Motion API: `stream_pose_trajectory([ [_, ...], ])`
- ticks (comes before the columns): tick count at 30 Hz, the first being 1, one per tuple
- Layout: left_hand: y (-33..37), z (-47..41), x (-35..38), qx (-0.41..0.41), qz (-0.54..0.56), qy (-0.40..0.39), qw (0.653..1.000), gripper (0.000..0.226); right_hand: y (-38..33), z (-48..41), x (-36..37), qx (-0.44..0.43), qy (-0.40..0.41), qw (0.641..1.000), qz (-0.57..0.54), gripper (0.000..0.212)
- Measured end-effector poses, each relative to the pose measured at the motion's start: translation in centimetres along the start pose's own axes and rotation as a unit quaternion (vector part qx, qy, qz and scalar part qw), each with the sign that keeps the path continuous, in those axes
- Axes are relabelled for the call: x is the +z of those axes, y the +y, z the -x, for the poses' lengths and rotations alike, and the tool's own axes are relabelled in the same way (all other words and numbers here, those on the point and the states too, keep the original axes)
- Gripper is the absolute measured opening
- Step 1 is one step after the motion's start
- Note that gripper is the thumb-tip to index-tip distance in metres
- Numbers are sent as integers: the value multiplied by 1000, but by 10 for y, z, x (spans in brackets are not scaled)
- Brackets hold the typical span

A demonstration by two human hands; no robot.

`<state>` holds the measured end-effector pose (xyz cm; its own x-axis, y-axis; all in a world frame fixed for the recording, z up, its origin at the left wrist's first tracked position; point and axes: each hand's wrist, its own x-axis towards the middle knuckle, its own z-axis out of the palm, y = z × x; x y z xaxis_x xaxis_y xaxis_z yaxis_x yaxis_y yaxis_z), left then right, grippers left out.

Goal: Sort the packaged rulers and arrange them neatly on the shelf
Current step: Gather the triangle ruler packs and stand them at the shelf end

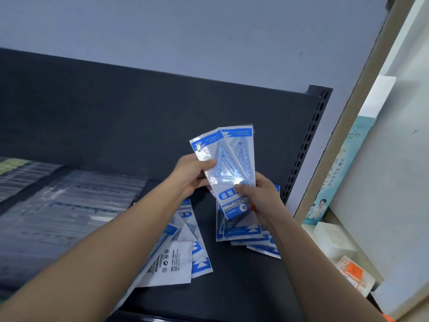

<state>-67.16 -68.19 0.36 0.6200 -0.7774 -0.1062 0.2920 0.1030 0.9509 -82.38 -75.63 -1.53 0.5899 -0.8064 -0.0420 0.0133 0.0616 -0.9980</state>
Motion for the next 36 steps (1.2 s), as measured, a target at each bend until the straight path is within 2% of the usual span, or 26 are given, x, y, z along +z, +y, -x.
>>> stream_pose_trajectory([
  [4,-3,2,6,12,-9,-2,1000,27,-2,5,-7,2,-30,1000,-8,19],
  [6,-5,3,9,65,-48,22,996,57,0,5,-10,-19,-28,998,57,17],
  [7,-4,2,9,127,-134,52,981,81,0,5,-12,-37,-23,993,112,17],
  [8,-2,1,7,200,-286,70,934,103,1,4,-14,-63,-19,981,182,16],
  [9,1,-1,4,266,-456,52,848,115,1,2,-16,-95,-20,961,259,14],
  [10,3,0,3,316,-596,10,738,114,1,1,-18,-127,-24,934,333,12],
  [11,6,1,2,342,-689,-41,638,103,1,-1,-19,-152,-29,906,394,10],
  [12,7,2,3,356,-735,-73,572,83,0,-3,-19,-171,-34,884,434,10],
  [13,7,2,3,368,-754,-77,538,59,0,-3,-18,-191,-33,869,455,12],
  [14,5,1,3,378,-754,-63,533,38,-2,-2,-16,-212,-19,862,461,13],
  [15,3,1,4,377,-743,-45,551,23,-2,-3,-16,-231,14,866,443,11],
  [16,1,1,3,357,-719,-34,596,18,-4,-1,-16,-245,61,881,400,13],
  [18,-4,0,0,271,-593,-30,757,25,-7,-1,-17,-225,145,929,256,40],
  [19,-5,0,-1,228,-481,-30,846,21,-7,-2,-17,-184,158,952,189,56],
  [20,-7,2,1,192,-352,-31,916,15,-7,-1,-16,-131,149,969,150,68],
  [21,-8,6,4,151,-236,-35,959,11,-6,0,-14,-78,122,981,129,73],
  [23,-14,11,14,78,-112,-66,988,12,-3,3,-7,-18,44,993,105,53],
  [24,-18,13,18,48,-104,-83,990,17,-2,5,-4,-20,24,994,100,37],
  [26,-23,13,19,4,-177,-103,979,28,0,4,-1,-41,44,994,95,12],
  [28,-22,10,9,3,-314,-83,946,26,2,-2,-4,-43,88,985,145,9],
  [29,-20,7,1,19,-394,-60,917,21,3,-5,-6,-44,97,973,202,16],
  [31,-14,4,-17,52,-575,-37,815,22,8,-5,-8,-34,80,941,327,32],
  [33,-8,6,-35,7,-711,-67,700,45,11,-2,-8,-28,79,894,440,37],
  [34,-7,6,-44,-33,-743,-78,664,60,11,0,-6,-30,87,861,500,37],
  [35,-7,4,-53,-66,-754,-80,649,76,9,2,-3,-39,92,814,573,37],
  [36,-6,3,-62,-89,-751,-80,650,89,7,4,1,-58,95,755,647,38],
])
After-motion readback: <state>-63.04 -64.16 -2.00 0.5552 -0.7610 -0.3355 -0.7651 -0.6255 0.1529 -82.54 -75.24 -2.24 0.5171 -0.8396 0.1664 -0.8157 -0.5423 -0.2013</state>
